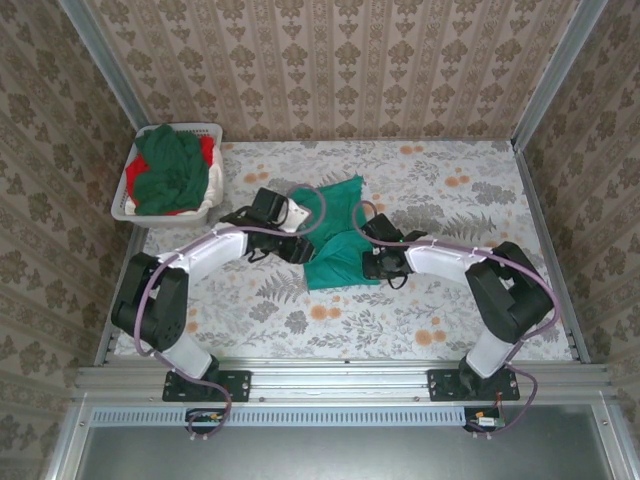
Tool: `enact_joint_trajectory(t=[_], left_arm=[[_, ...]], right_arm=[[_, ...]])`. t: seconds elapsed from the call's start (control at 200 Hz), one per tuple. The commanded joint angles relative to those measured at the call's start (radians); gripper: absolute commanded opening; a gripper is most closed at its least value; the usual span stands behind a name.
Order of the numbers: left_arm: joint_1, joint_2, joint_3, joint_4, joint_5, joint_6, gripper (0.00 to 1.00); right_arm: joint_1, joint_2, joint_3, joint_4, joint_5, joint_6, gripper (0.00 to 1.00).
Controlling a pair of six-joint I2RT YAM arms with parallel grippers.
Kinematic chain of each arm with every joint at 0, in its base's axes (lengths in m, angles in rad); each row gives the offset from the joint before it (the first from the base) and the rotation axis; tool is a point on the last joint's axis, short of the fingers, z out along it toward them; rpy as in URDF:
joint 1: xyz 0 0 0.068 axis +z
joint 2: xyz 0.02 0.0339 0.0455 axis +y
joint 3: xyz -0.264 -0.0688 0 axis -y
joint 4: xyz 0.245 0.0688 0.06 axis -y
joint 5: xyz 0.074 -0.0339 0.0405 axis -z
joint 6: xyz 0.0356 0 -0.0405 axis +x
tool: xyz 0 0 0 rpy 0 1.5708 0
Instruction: Fold and stack the t-shirts
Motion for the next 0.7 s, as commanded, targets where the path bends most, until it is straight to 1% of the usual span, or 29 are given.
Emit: enact_joint_trajectory(t=[0.0, 0.035, 0.09, 0.18, 0.255, 0.345, 0.405, 0.44, 0.455, 0.5, 0.535, 0.6, 0.695], left_arm=[[-0.011, 0.045, 0.057, -0.092, -0.042, 0.194, 0.55], [-0.014, 0.062, 0.070, -0.112, -0.046, 0.215, 0.56], [-0.024, 0.094, 0.099, -0.143, -0.091, 0.244, 0.61], [-0.041, 0.153, 0.150, -0.190, -0.169, 0.277, 0.63], [-0.058, 0.196, 0.178, -0.202, -0.205, 0.306, 0.65], [-0.077, 0.238, 0.212, -0.214, -0.241, 0.332, 0.64], [-0.081, 0.266, 0.239, -0.215, -0.284, 0.335, 0.57], [-0.077, 0.283, 0.262, -0.221, -0.290, 0.342, 0.50], [-0.077, 0.289, 0.273, -0.222, -0.294, 0.342, 0.47], [-0.069, 0.303, 0.304, -0.225, -0.306, 0.338, 0.26], [-0.061, 0.314, 0.330, -0.229, -0.300, 0.337, 0.19], [-0.044, 0.329, 0.384, -0.241, -0.265, 0.327, 0.13], [-0.013, 0.369, 0.480, -0.278, -0.195, 0.307, 0.14]], right_arm=[[-0.019, -0.065, 0.020, -0.029, 0.028, -0.012, 0.31], [-0.030, -0.065, 0.035, -0.024, 0.020, -0.017, 0.33], [-0.046, -0.044, 0.070, -0.028, 0.019, -0.026, 0.35], [-0.070, 0.022, 0.144, -0.040, 0.015, -0.041, 0.35], [-0.088, 0.085, 0.203, -0.035, -0.004, -0.051, 0.34], [-0.098, 0.152, 0.263, -0.027, -0.037, -0.059, 0.34], [-0.102, 0.194, 0.296, -0.032, -0.027, -0.058, 0.32], [-0.105, 0.216, 0.316, -0.042, -0.023, -0.058, 0.31], [-0.106, 0.224, 0.323, -0.046, -0.022, -0.057, 0.31], [-0.108, 0.245, 0.337, -0.057, -0.016, -0.053, 0.29], [-0.108, 0.254, 0.341, -0.064, -0.008, -0.055, 0.29], [-0.109, 0.261, 0.334, -0.066, 0.007, -0.056, 0.28], [-0.109, 0.258, 0.309, -0.067, 0.025, -0.058, 0.26]])
